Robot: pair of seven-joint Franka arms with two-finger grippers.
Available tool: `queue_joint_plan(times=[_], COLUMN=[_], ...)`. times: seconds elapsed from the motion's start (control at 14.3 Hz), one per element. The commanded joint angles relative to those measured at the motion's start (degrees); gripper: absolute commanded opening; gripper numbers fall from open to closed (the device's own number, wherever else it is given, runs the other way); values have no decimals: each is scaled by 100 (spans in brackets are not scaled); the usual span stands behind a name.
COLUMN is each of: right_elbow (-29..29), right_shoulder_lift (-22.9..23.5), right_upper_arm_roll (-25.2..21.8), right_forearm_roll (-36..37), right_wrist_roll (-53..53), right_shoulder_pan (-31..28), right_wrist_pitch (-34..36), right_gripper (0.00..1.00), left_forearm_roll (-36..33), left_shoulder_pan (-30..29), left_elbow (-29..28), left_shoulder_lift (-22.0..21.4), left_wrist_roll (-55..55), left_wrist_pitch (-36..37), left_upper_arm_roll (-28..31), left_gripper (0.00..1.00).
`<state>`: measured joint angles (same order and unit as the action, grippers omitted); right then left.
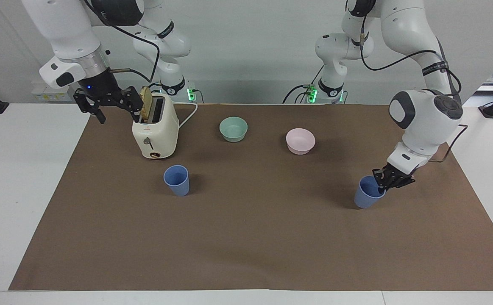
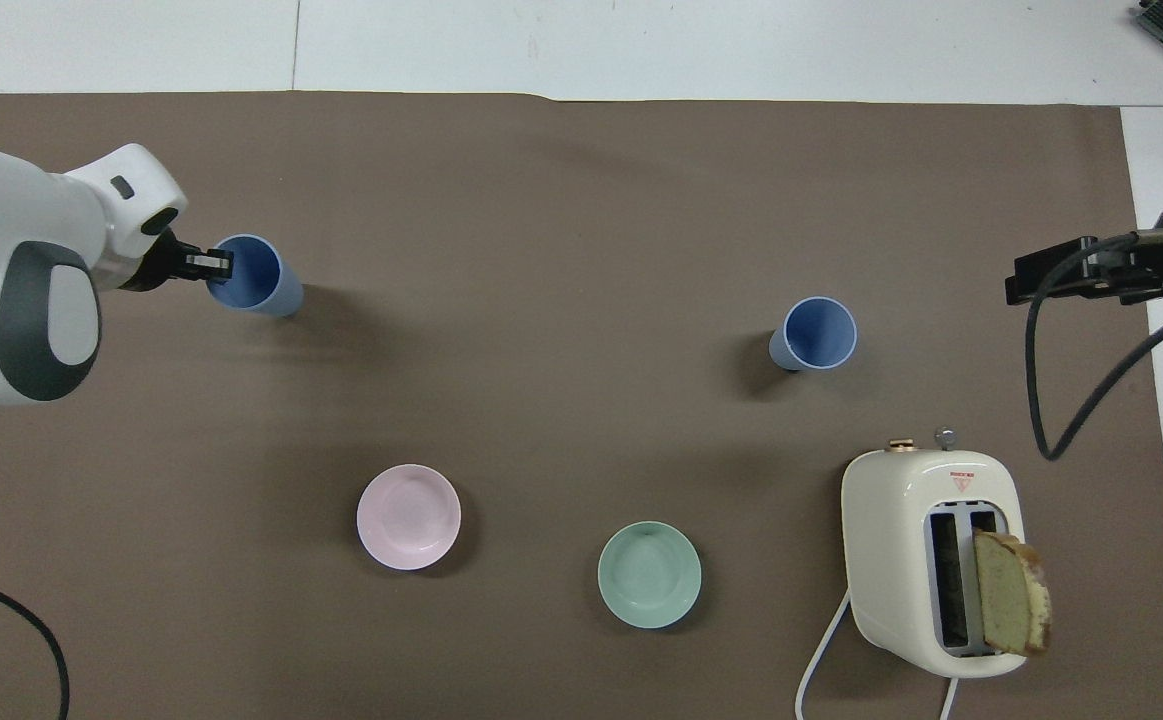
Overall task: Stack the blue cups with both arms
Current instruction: 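Reach the left gripper to the nearer blue cup and grasp it, then carry the blue cup toward the table center and release it upright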
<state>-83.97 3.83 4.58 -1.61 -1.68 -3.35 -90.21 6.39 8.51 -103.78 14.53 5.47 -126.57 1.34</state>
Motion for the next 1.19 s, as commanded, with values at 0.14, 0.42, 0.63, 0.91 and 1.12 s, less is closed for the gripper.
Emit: queue_joint_plan(times=[0.14, 0.42, 0.63, 0.91, 1.12], right_elbow=[-189, -198, -207, -207, -181], right_shoulder_lift=[-137, -137, -146, -146, -137], right_upper_arm_roll=[17, 8, 8, 17, 8], right_forearm_roll=[-41, -41, -41, -41, -41], right_wrist_roll=[88, 89, 89, 89, 89], right_shoulder_pan=[-43, -43, -43, -17, -51], right_wrist_pitch=[-129, -129, -129, -129, -129], right_gripper=[100, 100, 100, 100, 100], left_forearm_roll=[21, 21, 29, 12, -6], left_shoulder_pan=[1353, 2092, 2217, 2173, 1989], left_elbow=[-213, -511, -723, -600, -538], left_shoulder_lift=[-196, -213, -222, -196, -423], left_wrist_roll=[-1363, -1601, -1804, -1673, -1585], left_wrist_pitch=[27, -296, -685, -659, -554], left_upper_arm_roll=[77, 68, 59, 77, 121], left_gripper=[0, 0, 42, 100, 100])
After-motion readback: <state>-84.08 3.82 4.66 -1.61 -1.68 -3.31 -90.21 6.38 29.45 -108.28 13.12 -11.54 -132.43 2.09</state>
